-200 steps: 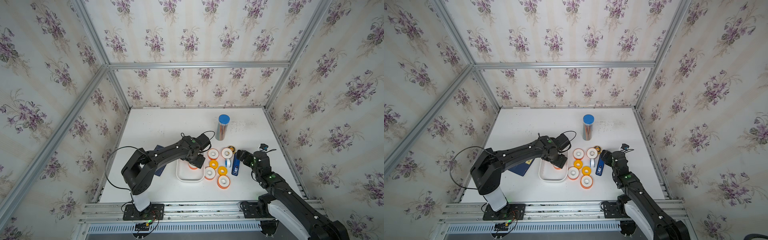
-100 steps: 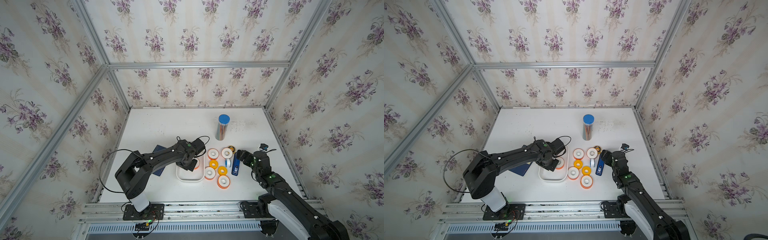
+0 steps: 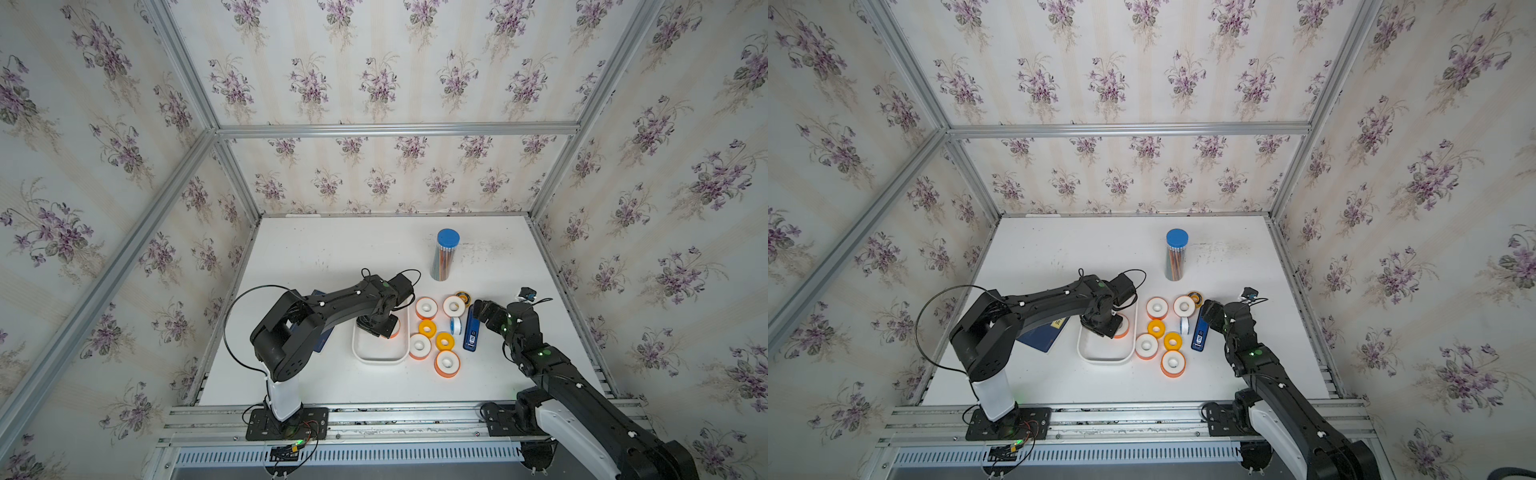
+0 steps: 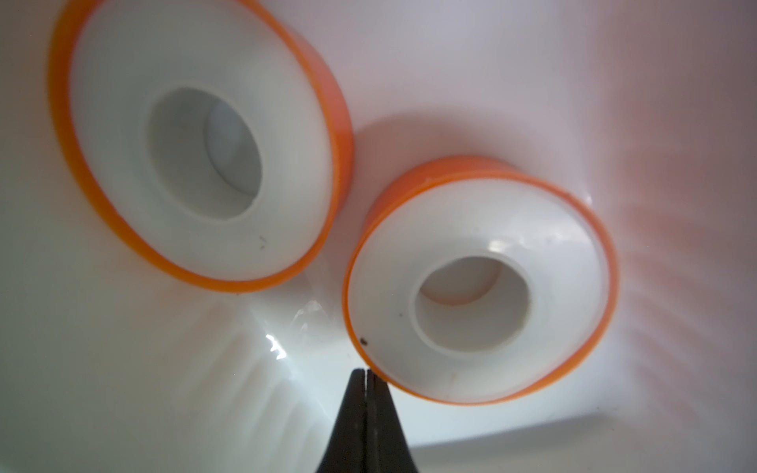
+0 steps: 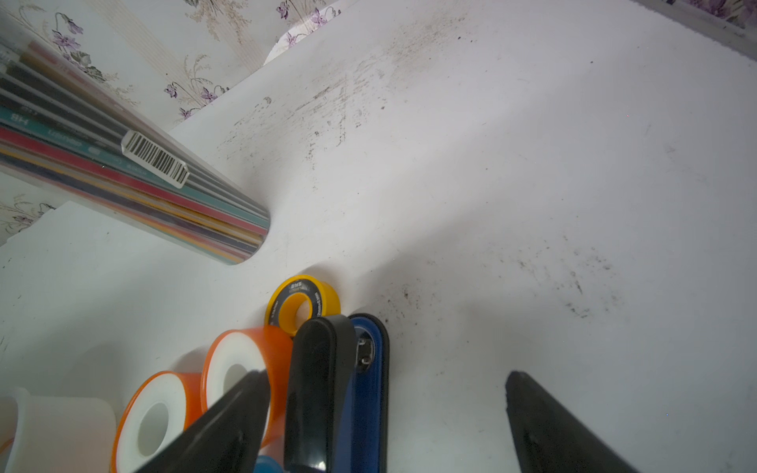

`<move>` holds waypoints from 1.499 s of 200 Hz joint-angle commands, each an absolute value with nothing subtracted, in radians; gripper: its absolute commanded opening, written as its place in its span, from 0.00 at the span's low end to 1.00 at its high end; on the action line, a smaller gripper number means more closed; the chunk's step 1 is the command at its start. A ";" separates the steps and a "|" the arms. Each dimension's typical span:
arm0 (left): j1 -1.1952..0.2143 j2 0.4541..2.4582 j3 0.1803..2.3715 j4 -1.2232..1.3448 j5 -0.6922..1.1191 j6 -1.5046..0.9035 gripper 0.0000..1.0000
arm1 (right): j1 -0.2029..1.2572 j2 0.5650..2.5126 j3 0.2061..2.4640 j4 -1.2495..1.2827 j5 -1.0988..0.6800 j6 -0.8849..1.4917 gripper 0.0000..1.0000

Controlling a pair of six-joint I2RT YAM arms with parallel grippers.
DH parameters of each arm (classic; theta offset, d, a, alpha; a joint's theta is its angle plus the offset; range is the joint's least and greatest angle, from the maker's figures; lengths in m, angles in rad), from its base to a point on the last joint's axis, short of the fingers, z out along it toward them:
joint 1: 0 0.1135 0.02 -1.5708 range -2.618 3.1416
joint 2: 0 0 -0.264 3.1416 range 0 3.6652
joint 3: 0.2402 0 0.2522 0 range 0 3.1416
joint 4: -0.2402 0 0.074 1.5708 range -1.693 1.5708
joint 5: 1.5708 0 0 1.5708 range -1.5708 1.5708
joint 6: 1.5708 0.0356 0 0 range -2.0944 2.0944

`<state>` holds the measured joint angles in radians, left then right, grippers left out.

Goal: Put the sealing tape into the storage box
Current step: Place the sealing tape in the storage box, then pick up the sealing tape at the center of the board.

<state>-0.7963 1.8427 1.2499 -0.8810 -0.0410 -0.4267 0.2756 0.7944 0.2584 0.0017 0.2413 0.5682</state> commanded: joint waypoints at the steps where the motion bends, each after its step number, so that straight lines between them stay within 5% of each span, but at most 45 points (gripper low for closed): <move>1: -0.795 1.859 1.267 -0.872 -0.028 -0.416 0.00 | 0.276 0.796 0.259 0.018 0.241 0.562 0.94; 115: -0.793 1.808 1.284 -0.879 -0.015 -0.413 0.03 | 0.277 0.798 0.260 0.018 0.240 0.560 0.94; 140: -0.794 1.740 1.271 -0.901 -0.034 -0.414 0.14 | 0.276 0.798 0.260 0.018 0.238 0.560 0.94; 183: -0.794 1.557 1.238 -0.979 -0.093 -0.418 0.52 | 0.276 0.799 0.261 0.020 0.239 0.559 0.94; 202: -0.787 1.451 1.212 -1.028 -0.124 -0.417 0.54 | 0.276 0.804 0.267 0.016 0.238 0.557 0.94; 236: -0.750 1.212 1.138 -1.092 -0.172 -0.422 0.86 | 0.278 0.814 0.337 -0.039 0.163 0.522 0.91; 300: -0.721 0.846 0.981 -0.997 -0.192 -0.409 1.00 | 0.405 1.047 0.644 -0.299 0.064 0.418 0.90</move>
